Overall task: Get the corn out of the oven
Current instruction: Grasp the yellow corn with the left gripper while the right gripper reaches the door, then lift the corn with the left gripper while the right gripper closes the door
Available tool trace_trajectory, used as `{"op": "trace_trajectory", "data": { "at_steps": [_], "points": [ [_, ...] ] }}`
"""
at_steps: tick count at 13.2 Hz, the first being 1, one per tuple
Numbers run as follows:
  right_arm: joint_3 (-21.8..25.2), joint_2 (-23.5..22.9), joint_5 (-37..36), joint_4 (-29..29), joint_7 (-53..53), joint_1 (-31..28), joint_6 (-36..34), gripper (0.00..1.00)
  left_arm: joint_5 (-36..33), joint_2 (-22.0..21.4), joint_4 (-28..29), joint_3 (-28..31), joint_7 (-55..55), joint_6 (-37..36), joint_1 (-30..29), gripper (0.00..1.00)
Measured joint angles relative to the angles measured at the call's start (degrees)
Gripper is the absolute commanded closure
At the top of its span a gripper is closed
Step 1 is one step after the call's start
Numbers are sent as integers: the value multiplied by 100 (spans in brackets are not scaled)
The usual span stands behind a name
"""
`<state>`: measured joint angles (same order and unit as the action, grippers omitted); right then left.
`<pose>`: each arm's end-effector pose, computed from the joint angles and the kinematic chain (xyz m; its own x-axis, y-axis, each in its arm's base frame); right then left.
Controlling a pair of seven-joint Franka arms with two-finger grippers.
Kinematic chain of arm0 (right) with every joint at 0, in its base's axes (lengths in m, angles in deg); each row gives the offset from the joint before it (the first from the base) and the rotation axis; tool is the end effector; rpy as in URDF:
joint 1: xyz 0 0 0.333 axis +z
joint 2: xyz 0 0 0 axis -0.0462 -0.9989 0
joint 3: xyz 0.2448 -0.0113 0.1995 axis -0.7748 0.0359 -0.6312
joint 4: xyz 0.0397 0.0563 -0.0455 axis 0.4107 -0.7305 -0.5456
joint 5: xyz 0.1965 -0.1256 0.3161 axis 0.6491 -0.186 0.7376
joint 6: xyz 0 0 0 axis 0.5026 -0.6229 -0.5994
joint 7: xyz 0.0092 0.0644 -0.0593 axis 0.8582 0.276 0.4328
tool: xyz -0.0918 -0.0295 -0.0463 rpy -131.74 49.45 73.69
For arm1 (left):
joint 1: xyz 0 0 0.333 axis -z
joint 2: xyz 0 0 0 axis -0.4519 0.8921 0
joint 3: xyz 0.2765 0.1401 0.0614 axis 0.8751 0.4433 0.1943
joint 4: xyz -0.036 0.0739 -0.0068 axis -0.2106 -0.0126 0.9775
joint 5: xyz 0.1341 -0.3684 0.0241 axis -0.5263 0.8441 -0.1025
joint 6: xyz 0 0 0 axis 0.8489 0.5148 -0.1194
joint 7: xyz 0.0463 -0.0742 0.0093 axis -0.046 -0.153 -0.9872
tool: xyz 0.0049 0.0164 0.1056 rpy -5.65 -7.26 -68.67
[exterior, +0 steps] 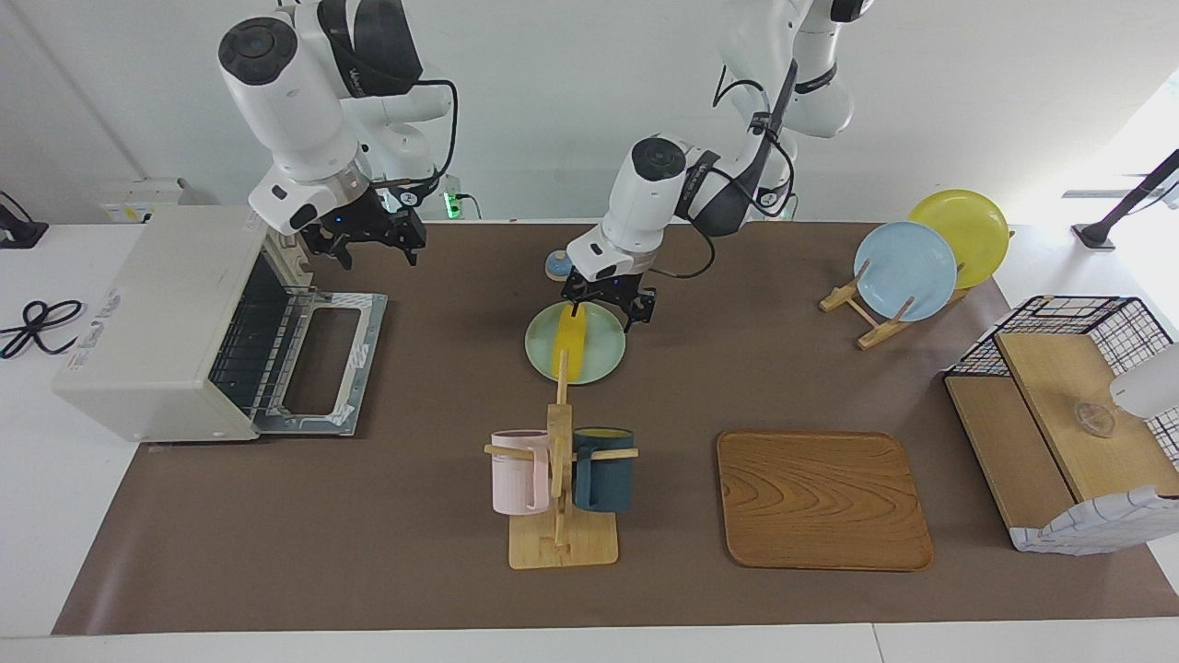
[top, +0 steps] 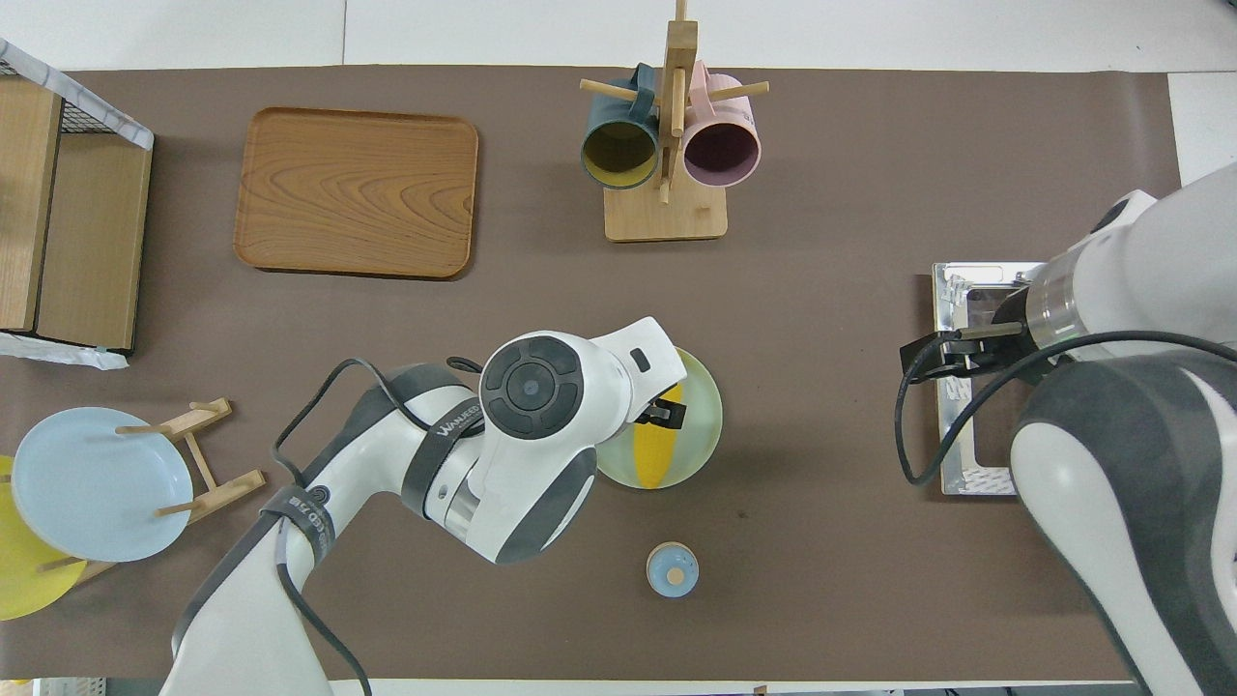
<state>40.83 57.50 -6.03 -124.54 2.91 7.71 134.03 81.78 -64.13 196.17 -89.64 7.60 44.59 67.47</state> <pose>0.5081 0.0854 0.5210 0.9943 0.0378 -0.0995 0.0354 -0.9990 -0.0263 0.4359 -0.4373 0.3590 0.9367 -0.3435 0.0677 -0.3501 -0.9193 0.1795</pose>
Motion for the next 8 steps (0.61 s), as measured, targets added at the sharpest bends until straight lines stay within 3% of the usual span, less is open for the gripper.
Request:
{"op": "trace_trajectory", "data": {
  "at_steps": [1, 6, 8],
  "points": [
    [-4, 136, -22, -409, 0, 1, 309, 100, 1, 179, -70, 3, 13, 118, 86, 0],
    [-12, 206, -492, -2382, -500, 163, 2362, 100, 1, 596, -378, 5, 271, 251, 199, 0],
    [-4, 62, -678, -2837, -638, 120, 2827, 100, 2, 647, -399, 6, 510, 268, 211, 0]
  ]
}}
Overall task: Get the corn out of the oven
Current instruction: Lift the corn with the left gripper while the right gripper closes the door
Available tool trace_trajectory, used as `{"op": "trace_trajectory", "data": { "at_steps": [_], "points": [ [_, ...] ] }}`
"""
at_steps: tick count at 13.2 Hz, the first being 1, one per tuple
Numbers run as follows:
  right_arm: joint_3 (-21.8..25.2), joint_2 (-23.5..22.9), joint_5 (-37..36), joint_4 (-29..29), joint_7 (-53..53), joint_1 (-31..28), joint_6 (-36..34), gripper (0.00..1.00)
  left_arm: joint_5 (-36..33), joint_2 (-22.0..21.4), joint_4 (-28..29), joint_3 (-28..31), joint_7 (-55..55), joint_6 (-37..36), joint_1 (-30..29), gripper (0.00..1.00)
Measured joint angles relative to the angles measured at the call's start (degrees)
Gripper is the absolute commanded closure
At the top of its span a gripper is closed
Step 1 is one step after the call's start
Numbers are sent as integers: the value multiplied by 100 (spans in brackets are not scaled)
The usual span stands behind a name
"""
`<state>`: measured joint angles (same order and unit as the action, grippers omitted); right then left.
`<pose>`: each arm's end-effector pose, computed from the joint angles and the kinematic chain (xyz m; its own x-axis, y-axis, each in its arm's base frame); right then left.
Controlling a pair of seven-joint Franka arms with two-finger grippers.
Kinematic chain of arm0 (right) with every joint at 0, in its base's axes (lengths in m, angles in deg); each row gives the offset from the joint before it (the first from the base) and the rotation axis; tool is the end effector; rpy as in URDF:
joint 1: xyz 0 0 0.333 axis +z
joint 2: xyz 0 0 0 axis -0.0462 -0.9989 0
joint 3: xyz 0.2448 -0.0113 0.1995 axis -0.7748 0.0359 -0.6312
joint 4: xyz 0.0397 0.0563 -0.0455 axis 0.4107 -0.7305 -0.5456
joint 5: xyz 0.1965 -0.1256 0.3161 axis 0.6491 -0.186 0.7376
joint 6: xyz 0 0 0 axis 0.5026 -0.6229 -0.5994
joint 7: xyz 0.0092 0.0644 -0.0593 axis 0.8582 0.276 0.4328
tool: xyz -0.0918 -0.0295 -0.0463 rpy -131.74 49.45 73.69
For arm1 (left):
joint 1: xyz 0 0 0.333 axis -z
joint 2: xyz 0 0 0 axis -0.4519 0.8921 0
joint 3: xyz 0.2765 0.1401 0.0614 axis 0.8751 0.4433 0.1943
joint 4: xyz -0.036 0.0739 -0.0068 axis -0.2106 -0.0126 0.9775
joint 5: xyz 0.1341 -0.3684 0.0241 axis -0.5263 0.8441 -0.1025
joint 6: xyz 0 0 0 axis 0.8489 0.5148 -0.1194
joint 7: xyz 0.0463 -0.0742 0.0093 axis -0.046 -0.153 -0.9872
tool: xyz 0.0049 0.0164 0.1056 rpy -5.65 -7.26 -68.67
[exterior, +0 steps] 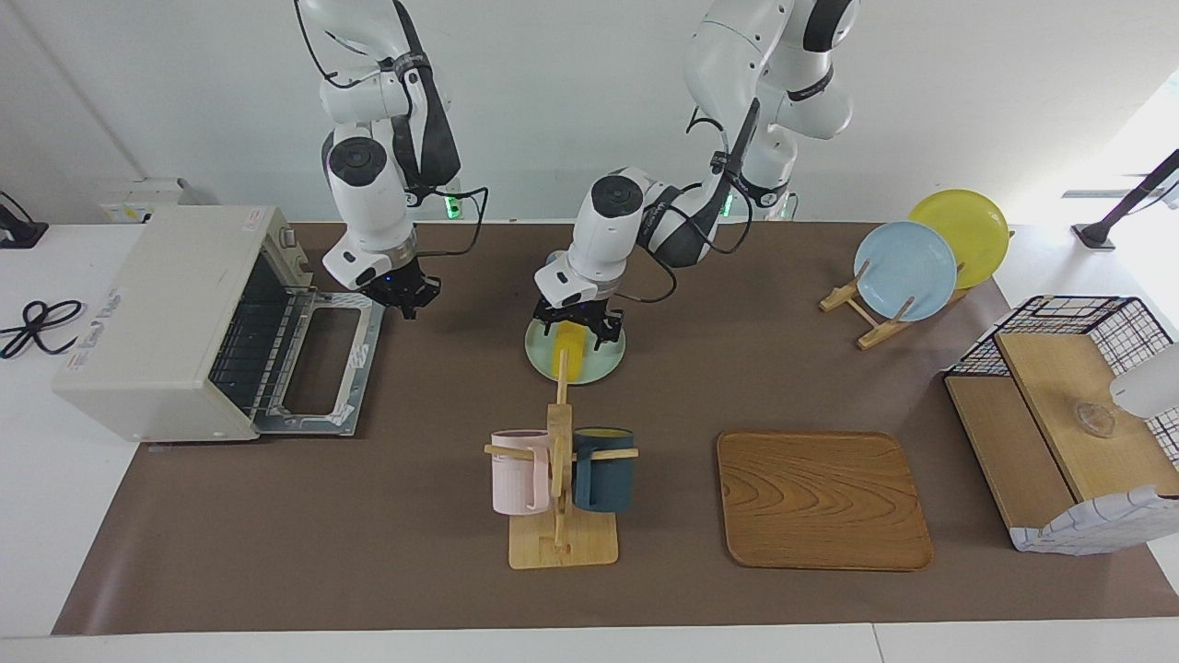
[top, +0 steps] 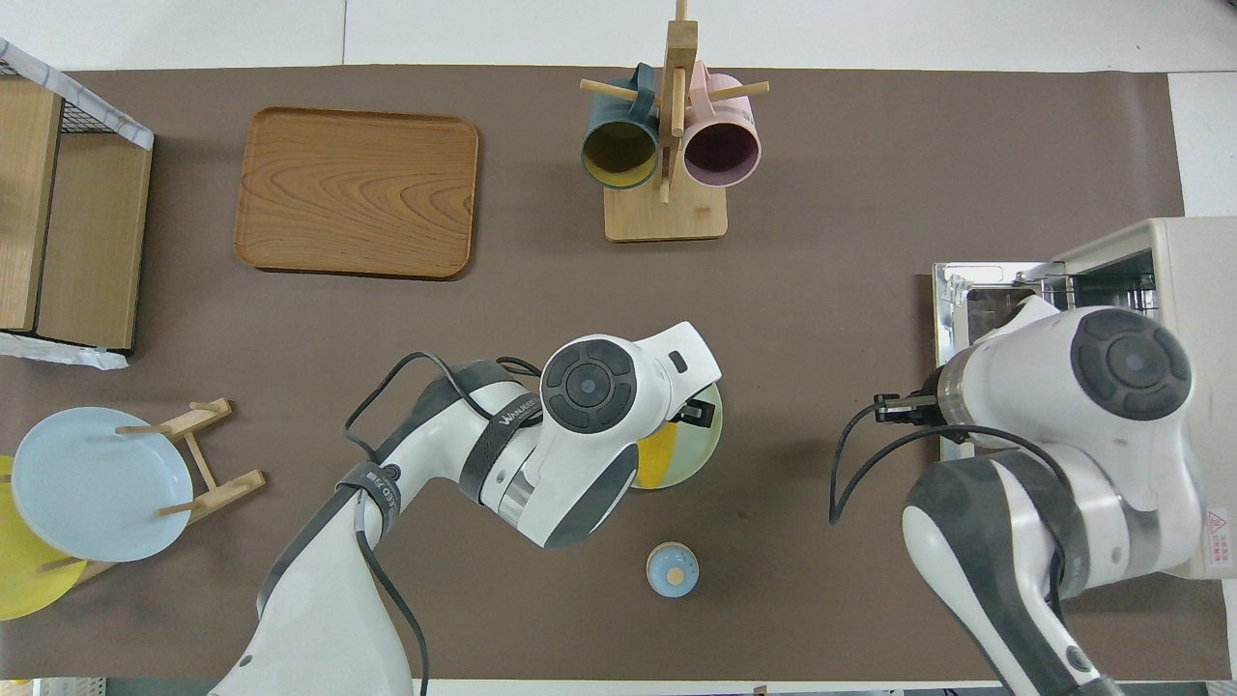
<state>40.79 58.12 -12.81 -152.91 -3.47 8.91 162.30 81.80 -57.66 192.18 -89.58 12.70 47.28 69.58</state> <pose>0.4513 0.0786 0.3419 0.9973 0.0007 -0.0730 0.0065 -0.9968 0.0792 0.4377 -0.4688 0.3244 0.9568 -0.2860 0.0525 -0.2907 -0.9379 0.1893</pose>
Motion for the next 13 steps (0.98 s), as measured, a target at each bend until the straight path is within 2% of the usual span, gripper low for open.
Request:
{"op": "trace_trajectory", "data": {
  "at_steps": [5, 8, 9, 11, 12, 13],
  "points": [
    [19, -153, -433, -643, -333, -69, 737, 100, 0, 171, 2, 8, 316, 218, 134, 0],
    [20, -152, -715, -708, -388, -118, 772, 100, 0, 179, 20, 24, 320, 219, 134, 0],
    [22, -151, -861, -708, -389, -193, 772, 100, 0, 181, 37, 25, 320, 219, 134, 8],
    [25, -151, -1073, -718, -389, -375, 772, 100, 0, 182, 74, 29, 322, 220, 134, 33],
    [12, -141, -1080, -725, -389, -391, 775, 100, 0, 182, 81, 35, 322, 220, 134, 39],
    [3, -137, -1097, -730, -389, -392, 775, 100, 0, 182, 82, 46, 323, 220, 132, 50]
  ]
}}
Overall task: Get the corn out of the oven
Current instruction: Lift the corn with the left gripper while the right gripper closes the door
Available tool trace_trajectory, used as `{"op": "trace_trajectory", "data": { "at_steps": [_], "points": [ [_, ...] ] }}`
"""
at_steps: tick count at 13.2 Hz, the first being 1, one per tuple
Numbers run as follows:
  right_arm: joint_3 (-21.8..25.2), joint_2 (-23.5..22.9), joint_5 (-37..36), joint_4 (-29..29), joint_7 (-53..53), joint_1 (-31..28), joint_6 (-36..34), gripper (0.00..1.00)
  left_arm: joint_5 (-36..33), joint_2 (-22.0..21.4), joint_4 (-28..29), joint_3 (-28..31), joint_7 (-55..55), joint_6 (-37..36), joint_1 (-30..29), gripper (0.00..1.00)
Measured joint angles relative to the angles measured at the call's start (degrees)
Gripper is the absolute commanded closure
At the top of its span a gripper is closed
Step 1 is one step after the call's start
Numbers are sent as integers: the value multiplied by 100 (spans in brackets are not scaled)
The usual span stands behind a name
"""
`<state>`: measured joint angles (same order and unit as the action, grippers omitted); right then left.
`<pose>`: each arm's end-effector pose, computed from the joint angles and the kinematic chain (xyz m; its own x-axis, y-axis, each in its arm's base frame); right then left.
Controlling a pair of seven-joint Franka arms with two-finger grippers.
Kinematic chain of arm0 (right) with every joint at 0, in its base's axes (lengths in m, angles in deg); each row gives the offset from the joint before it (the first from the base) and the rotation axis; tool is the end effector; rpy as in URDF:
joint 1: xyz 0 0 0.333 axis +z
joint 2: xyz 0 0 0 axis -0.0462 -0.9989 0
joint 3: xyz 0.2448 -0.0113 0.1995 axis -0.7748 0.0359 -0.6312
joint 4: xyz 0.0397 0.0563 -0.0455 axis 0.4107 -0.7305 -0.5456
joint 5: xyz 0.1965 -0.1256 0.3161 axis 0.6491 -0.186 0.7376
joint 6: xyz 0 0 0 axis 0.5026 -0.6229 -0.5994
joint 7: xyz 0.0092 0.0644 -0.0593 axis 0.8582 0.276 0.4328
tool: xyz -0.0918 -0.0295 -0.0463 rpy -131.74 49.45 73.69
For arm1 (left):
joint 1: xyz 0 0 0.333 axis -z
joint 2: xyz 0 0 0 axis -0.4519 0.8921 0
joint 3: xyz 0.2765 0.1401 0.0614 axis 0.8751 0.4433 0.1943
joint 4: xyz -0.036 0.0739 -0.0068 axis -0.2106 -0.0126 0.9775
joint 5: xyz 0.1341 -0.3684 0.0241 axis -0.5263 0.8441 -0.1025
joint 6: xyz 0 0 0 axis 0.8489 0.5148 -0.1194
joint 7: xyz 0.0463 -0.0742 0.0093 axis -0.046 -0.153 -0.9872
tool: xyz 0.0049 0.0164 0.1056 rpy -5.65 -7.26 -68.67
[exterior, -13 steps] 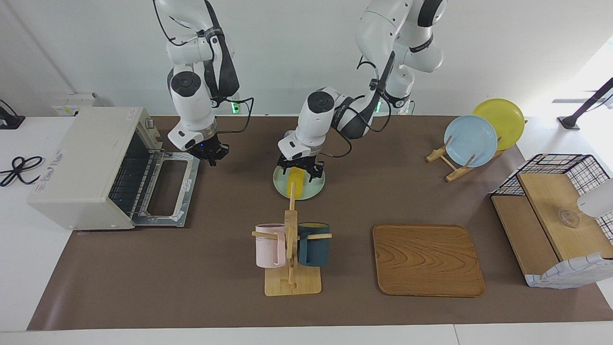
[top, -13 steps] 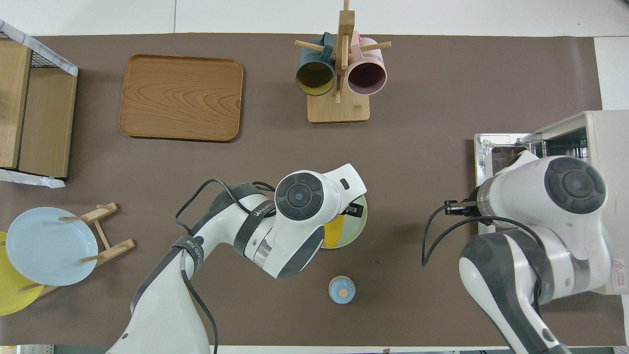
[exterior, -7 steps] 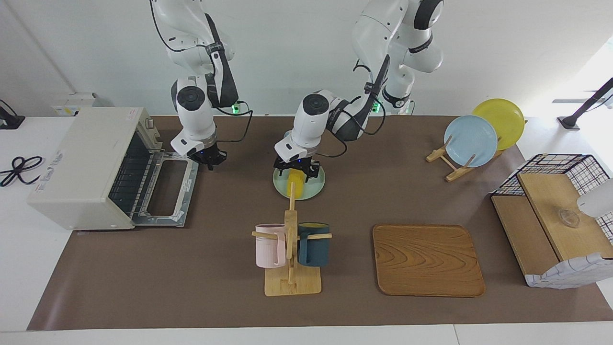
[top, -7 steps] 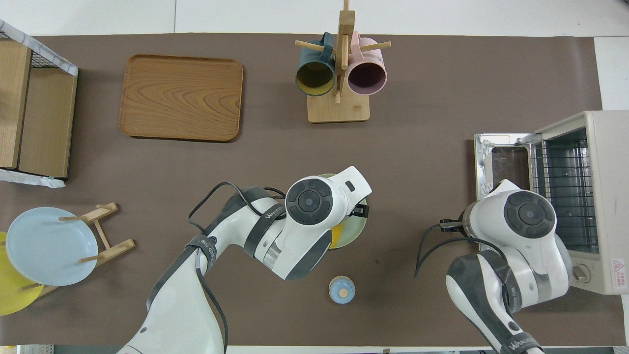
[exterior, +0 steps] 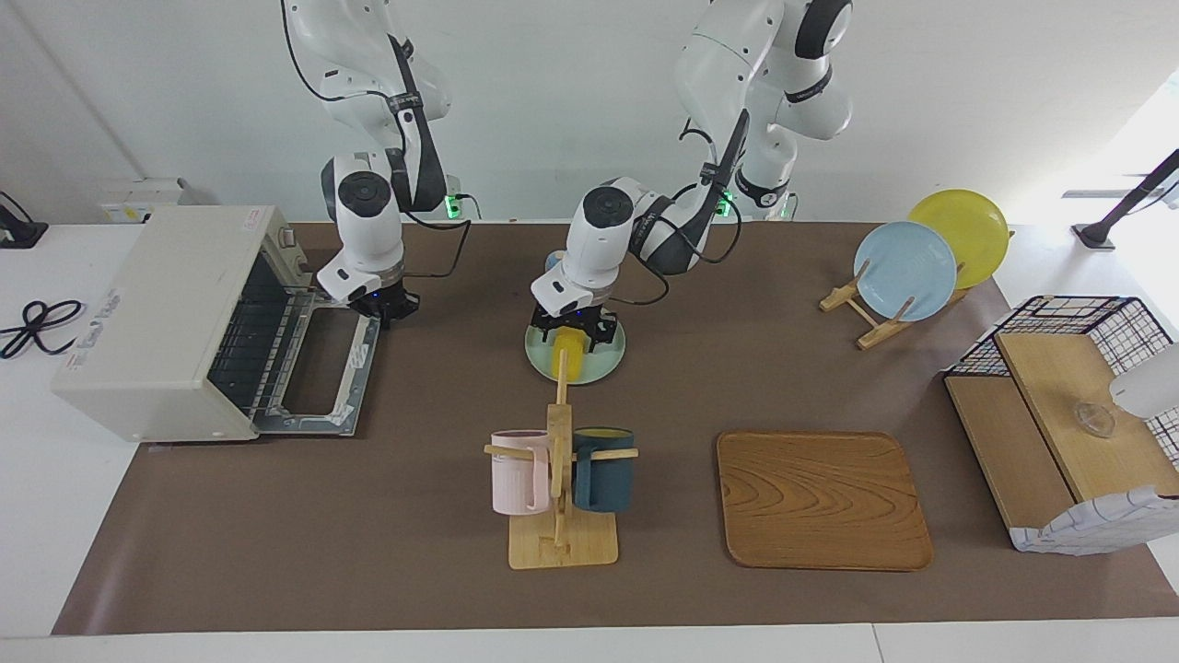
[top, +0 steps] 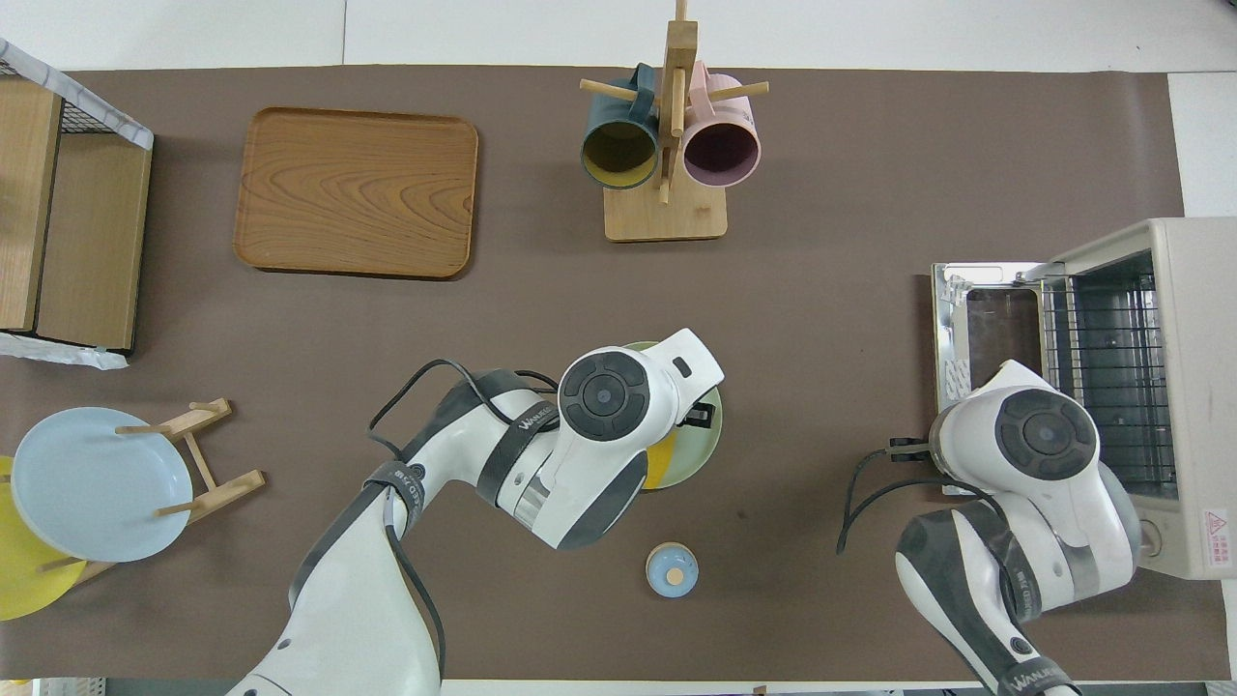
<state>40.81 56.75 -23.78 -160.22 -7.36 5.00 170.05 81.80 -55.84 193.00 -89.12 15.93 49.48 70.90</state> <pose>0.4278 0.0433 0.2911 0.9977 0.0124 -0.0669 0.0253 -0.9803 0.1957 0.4302 -0.4742 0.3013 0.9693 -0.2430 0.0374 -0.2457 -0.9518 0.1834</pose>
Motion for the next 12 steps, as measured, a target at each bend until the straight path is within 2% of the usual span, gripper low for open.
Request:
{"op": "trace_trajectory", "data": {
  "at_steps": [3, 6, 9, 12],
  "points": [
    [-37, -1, -213, -7, -25, 15, -29, 100, 0, -12, -4, 25, 0, 2, -4, 67],
    [-148, -2, -580, 105, -284, 63, -333, 100, 0, -12, -5, 60, 0, -8, -7, 75],
    [-216, -2, -606, 598, -326, 135, -1229, 100, 0, -11, -40, 100, 0, -83, -10, 87],
    [-185, 22, -635, 1203, -123, 108, -2021, 100, 0, -32, -233, 144, 0, -453, -82, 90]
  ]
}}
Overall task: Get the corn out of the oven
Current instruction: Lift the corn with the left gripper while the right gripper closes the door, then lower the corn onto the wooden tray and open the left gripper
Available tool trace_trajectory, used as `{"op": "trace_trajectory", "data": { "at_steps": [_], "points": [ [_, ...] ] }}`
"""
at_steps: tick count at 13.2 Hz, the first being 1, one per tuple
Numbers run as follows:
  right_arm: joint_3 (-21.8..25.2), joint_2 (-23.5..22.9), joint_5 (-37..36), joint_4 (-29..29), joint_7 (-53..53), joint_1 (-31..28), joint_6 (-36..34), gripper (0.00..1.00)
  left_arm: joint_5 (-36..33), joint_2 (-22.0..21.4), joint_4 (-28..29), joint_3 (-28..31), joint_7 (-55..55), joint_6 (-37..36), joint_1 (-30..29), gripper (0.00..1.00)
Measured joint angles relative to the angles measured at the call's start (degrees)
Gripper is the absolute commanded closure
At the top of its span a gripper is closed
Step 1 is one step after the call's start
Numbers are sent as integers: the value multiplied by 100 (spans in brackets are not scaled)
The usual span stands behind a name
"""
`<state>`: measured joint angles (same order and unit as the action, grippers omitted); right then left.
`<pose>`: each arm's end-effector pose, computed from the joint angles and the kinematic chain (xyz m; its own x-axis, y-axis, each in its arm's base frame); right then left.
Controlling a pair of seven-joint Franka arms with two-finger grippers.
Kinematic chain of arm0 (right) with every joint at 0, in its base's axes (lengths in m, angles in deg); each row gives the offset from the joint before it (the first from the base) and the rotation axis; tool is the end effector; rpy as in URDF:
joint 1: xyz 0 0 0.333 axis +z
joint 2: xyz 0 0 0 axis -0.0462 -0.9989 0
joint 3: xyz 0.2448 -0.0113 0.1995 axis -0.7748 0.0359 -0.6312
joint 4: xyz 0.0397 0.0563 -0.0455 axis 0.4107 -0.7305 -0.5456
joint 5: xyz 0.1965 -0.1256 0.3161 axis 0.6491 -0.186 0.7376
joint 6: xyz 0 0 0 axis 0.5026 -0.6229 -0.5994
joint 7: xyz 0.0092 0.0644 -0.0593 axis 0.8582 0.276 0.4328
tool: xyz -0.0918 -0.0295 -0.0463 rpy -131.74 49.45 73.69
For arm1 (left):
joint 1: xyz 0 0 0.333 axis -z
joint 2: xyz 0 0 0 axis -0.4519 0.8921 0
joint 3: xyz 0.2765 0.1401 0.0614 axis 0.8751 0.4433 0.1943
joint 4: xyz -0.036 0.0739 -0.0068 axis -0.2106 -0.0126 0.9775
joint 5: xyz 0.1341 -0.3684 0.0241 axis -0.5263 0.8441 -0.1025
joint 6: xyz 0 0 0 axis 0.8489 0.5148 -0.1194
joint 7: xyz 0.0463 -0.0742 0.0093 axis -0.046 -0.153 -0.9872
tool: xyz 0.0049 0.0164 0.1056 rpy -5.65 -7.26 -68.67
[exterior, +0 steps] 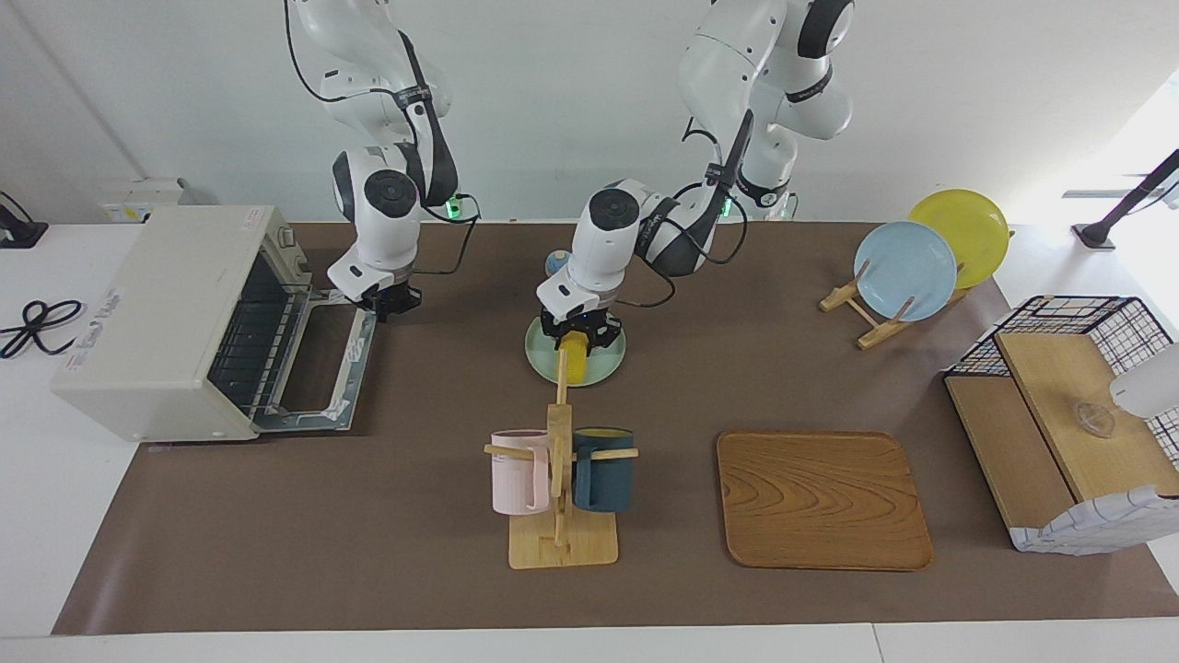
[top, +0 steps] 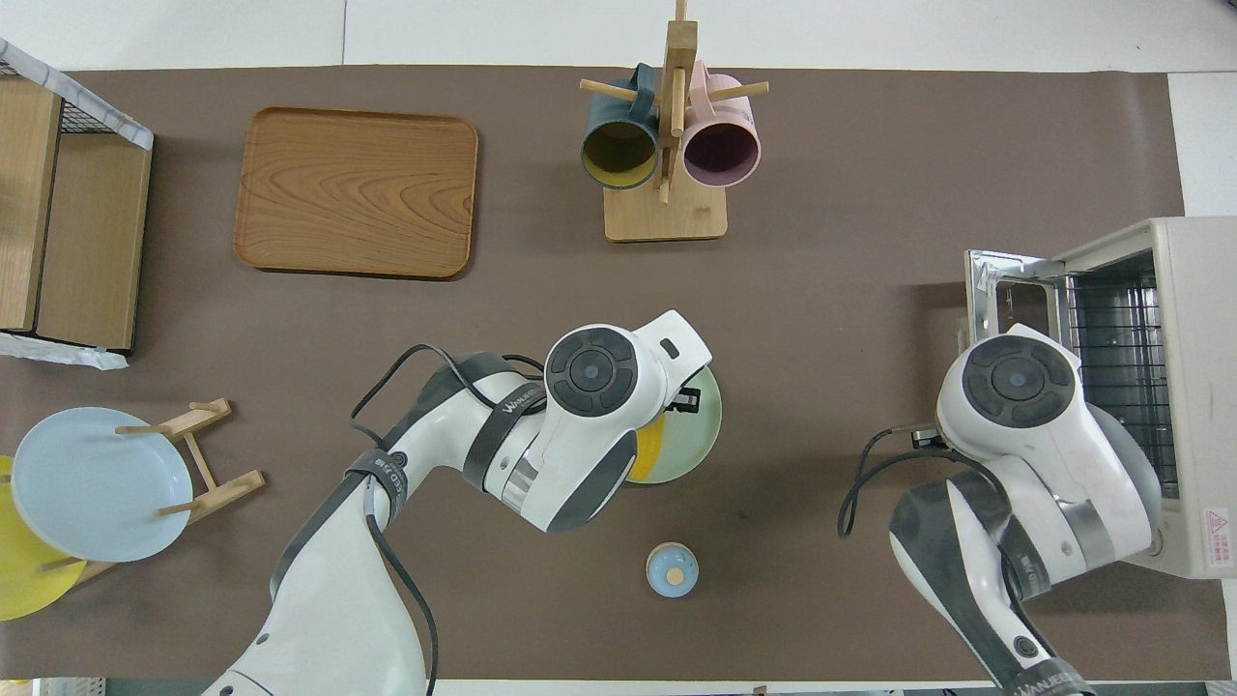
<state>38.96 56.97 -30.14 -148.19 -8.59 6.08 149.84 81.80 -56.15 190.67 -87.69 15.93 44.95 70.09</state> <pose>0.4579 0.0521 0.3548 0.9864 0.0217 -0.1631 0.0799 -0.9297 0.3596 0.4495 -0.4617 0.3148 0.9759 -0.2177 0.0113 -0.2166 -0.9622 0.1648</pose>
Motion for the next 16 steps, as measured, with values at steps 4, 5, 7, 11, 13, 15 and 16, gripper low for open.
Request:
{"op": "trace_trajectory", "data": {
  "at_steps": [4, 5, 7, 11, 13, 15, 16],
  "points": [
    [133, 167, -26, 671, 947, -316, -1149, 100, 0, -285, -278, 22, -1, -665, -270, 93],
    [174, 212, -78, 843, 1299, -506, -1379, 100, 0, -411, -292, 31, -6, -807, -407, 94],
    [257, 277, -187, 1031, 1943, -924, -1526, 100, 0, -567, -296, 45, -23, -937, -730, 100],
    [270, 288, -125, 1109, 2381, -1185, -1488, 100, -1, -582, -469, 65, -278, -1050, -1446, 100],
    [270, 289, -117, 1111, 2381, -1185, -1488, 100, -1, -540, -571, 74, -537, -1063, -1805, 100],
    [269, 305, -67, 1171, 2381, -1184, -1538, 100, -33, -469, -741, 74, -719, -1082, -2100, 100],
    [261, 311, 26, 1312, 2381, -1180, -1604, 100, -95, -384, -886, 73, -741, -1135, -2195, 100]
  ]
}}
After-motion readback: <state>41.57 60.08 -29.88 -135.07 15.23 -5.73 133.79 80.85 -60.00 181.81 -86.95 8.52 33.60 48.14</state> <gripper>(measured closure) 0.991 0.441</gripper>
